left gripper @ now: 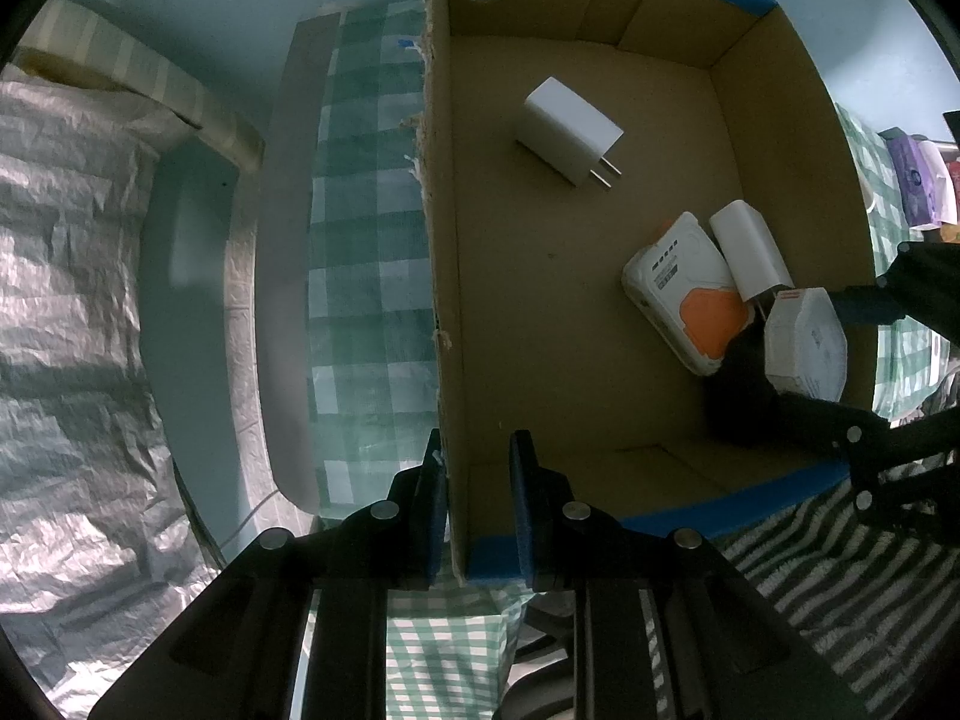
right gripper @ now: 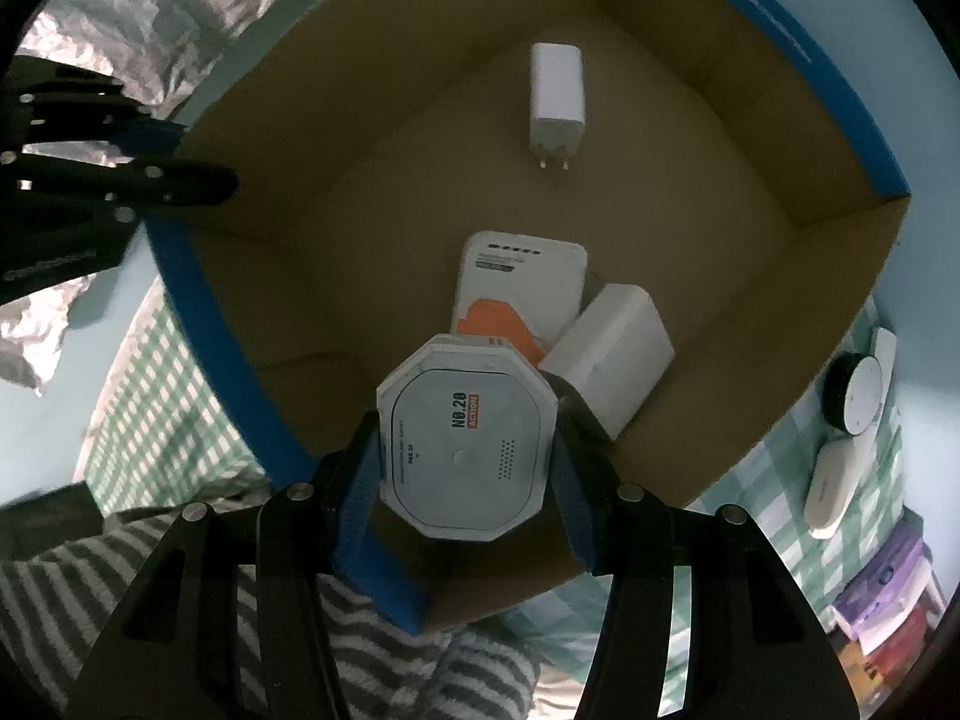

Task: Organize rigid objects
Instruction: 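Open the right gripper to drop the octagonal device into the box, then move the right gripper to the white oval mouse and close on it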

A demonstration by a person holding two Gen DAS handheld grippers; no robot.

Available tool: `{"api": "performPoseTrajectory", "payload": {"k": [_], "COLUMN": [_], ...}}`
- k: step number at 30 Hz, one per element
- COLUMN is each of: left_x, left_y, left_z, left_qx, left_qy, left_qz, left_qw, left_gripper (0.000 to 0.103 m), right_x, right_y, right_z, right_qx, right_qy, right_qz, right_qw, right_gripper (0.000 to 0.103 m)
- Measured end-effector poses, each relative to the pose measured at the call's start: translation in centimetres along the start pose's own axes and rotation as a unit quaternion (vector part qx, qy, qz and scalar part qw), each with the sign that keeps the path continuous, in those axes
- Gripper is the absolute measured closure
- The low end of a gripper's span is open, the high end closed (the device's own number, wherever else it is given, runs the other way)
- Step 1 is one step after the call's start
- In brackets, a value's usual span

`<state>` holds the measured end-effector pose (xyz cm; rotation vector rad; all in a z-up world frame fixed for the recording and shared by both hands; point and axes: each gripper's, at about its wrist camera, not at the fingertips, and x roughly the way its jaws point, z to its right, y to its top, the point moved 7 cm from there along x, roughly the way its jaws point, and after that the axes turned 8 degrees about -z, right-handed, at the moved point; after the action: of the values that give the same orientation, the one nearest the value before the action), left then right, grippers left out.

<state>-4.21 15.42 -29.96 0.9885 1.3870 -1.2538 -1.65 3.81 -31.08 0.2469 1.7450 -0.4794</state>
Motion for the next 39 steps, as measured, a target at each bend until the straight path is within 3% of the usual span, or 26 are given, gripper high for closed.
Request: {"api": "performPoseTrajectory", "payload": {"k": [7, 22, 39], "left_x": [0.1, 0.2, 0.2], "left_y": [-0.2, -0.2, -0.3], "left_z": [0.2, 0.2, 0.2], "left_qx": [0.000, 0.000, 0.001], "left_qy": [0.000, -0.001, 0.000], "left_qz": [0.000, 0.000, -0.001], "left_qw": [1.0000, 1.0000, 1.0000], "left_gripper": [0.084, 0.084, 0.084], "right_x": [0.2, -4.7, -8.9], "right_y": [0.1, -0.4, -4.8], "right_z": [0.2, 1.8, 11.1], "right_qx": [0.006, 0.020, 0.111], "right_qy": [-0.008, -0.002, -0.004], "right_qz": [0.002, 0.055, 0.094], "right_qw": [1.000, 0.998, 0.989], "right_gripper": [0.045, 0.045, 0.045]}}
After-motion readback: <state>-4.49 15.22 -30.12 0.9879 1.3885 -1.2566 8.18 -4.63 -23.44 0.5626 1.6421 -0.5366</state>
